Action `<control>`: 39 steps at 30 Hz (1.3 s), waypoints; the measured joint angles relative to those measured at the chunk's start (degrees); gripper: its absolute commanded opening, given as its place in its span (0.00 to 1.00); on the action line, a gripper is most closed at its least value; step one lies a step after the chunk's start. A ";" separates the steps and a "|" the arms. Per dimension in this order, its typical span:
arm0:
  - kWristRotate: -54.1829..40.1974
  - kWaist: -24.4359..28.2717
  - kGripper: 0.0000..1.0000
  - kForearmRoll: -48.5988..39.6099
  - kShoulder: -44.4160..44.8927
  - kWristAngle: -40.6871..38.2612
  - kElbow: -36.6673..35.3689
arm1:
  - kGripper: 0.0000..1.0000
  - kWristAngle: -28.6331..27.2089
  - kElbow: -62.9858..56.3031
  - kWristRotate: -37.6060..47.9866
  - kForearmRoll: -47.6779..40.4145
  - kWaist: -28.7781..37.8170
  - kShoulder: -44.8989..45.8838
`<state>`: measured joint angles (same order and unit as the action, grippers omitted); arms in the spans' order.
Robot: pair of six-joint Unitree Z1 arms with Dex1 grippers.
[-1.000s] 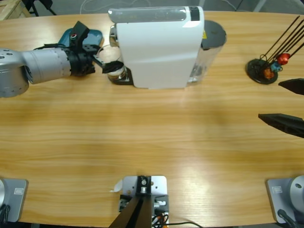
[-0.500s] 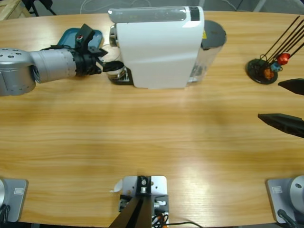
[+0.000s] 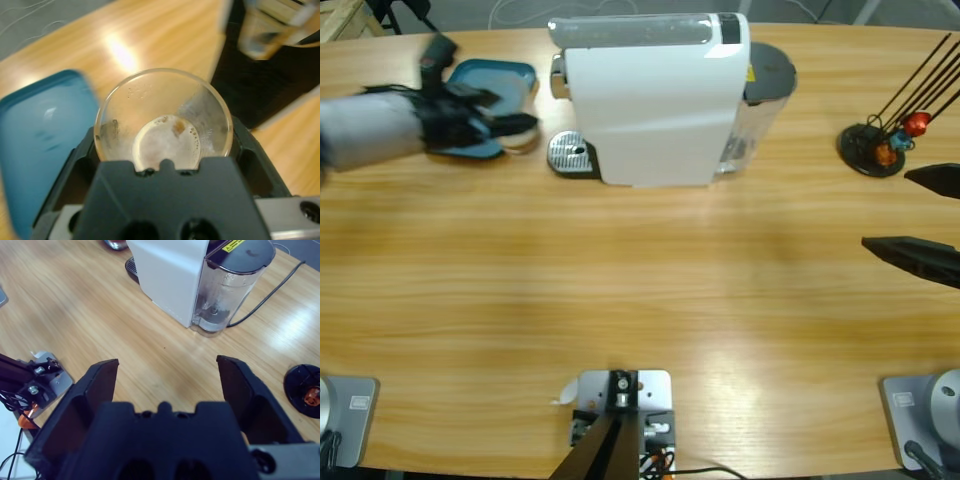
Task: Pour coffee
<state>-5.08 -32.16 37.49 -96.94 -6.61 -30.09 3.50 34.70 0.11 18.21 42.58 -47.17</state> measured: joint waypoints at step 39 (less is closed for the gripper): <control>3.94 14.29 1.00 4.12 -9.29 -1.71 1.15 | 0.85 0.03 -0.06 0.61 -0.25 0.00 -0.02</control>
<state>-1.14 -17.87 41.61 -106.23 -8.32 -28.94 3.53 34.64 0.73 17.95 42.59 -47.19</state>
